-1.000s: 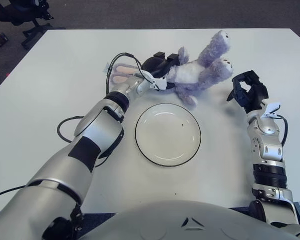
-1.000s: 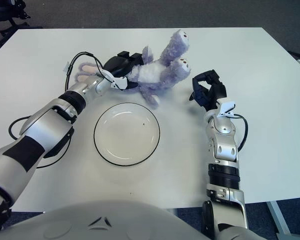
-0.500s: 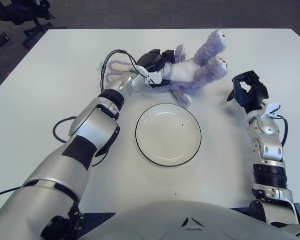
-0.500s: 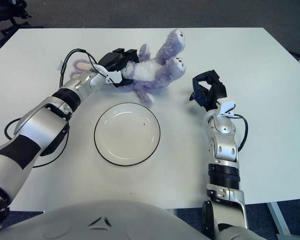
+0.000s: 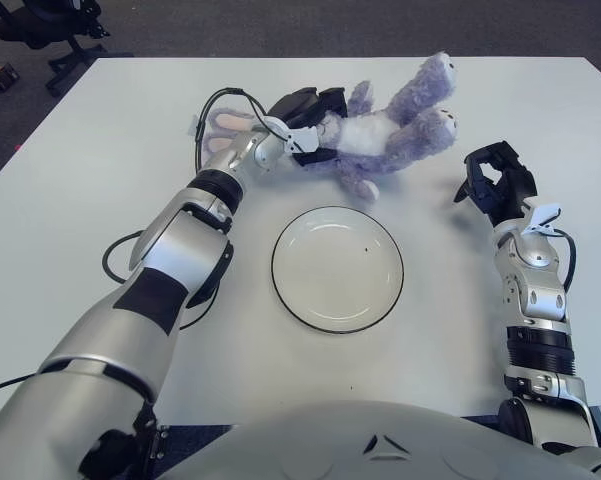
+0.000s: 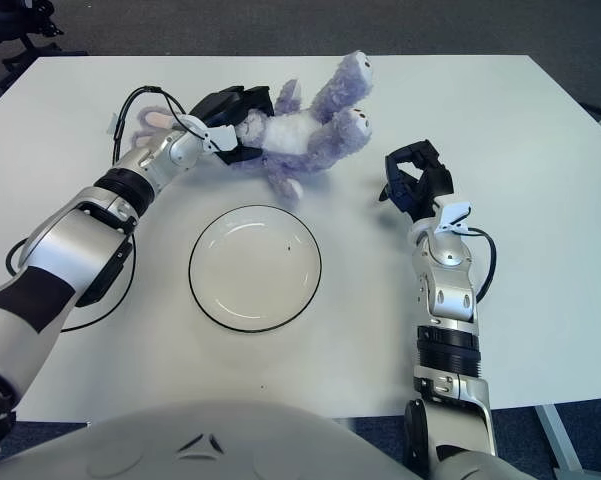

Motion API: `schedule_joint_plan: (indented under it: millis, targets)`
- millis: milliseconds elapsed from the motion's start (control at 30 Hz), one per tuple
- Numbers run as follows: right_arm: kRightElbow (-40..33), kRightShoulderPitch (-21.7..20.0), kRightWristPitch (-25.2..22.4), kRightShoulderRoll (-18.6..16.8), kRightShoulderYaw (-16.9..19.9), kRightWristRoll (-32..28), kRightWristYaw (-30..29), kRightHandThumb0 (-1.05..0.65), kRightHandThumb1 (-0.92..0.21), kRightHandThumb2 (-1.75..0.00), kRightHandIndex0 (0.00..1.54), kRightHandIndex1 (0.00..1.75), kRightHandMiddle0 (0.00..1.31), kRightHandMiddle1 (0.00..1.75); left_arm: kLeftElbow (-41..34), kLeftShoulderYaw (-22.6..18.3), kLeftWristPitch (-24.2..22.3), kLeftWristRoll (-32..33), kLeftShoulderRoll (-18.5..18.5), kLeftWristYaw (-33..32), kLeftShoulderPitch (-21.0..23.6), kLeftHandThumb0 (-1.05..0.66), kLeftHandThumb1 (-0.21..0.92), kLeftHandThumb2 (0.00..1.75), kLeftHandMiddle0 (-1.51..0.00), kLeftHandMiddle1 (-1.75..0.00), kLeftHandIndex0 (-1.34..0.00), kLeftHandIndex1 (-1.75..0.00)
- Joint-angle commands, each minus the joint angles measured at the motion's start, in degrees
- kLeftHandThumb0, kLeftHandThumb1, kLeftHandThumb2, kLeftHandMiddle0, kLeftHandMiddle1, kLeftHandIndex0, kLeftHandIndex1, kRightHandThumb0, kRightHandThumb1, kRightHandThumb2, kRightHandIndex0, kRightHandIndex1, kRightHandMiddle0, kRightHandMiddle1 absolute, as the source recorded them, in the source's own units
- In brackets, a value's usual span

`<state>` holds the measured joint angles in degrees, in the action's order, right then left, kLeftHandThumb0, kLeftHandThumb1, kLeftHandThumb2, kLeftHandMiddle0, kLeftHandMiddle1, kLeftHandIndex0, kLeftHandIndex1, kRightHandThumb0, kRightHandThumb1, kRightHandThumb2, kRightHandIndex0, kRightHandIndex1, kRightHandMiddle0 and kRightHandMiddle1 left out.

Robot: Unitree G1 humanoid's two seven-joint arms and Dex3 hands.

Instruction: Put the doll into the plate.

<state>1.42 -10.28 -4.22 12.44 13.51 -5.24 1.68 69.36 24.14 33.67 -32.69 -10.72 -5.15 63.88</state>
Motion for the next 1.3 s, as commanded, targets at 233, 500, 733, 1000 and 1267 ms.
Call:
schedule_joint_plan:
  millis: [233,500,733,1000,1267]
  targets:
    - [0.7,-0.9,-0.6,0.3,0.3,0.0,-0.3,-0.35,-0.92,-0.44,0.81,1.70,0.28,1.68,-3.5,-2.3,2.4,2.4,-1.7,2.6,1.2,0.46,0.34,1.28,-0.58,-1.75,-0.61,-1.75]
    - [1.3,-1.3,-0.6,0.4,0.2,0.3,-0.4,-0.35,-0.92,-0.45,0.80,1.70,0.28,1.68,-4.2,-3.5,5.1,4.1,-2.3,4.1,0.9,0.46,0.33,1.29,-0.59,-1.75,-0.62,-1.75]
    - [1.5,-1.4,-0.7,0.3,0.1,0.4,-0.6,-0.35,-0.92,-0.45,0.80,1.70,0.28,1.68,-5.0,-4.7,7.2,5.5,-2.8,5.9,0.7,0.46,0.32,1.30,-0.60,-1.75,-0.62,-1.75]
    - [1.6,-1.5,-0.8,0.3,0.1,0.5,-0.8,-0.35,-0.92,-0.45,0.79,1.70,0.27,1.69,-5.4,-6.1,9.6,7.9,-3.2,8.8,0.2,0.47,0.32,1.31,-0.60,-1.75,-0.62,-1.75]
    - [1.8,-1.7,-0.9,0.5,0.1,0.4,-0.7,-0.35,-0.92,-0.45,0.79,1.71,0.27,1.69,-5.6,-8.0,12.7,11.1,-3.5,13.0,-0.3,0.47,0.31,1.31,-0.60,-1.75,-0.63,-1.75]
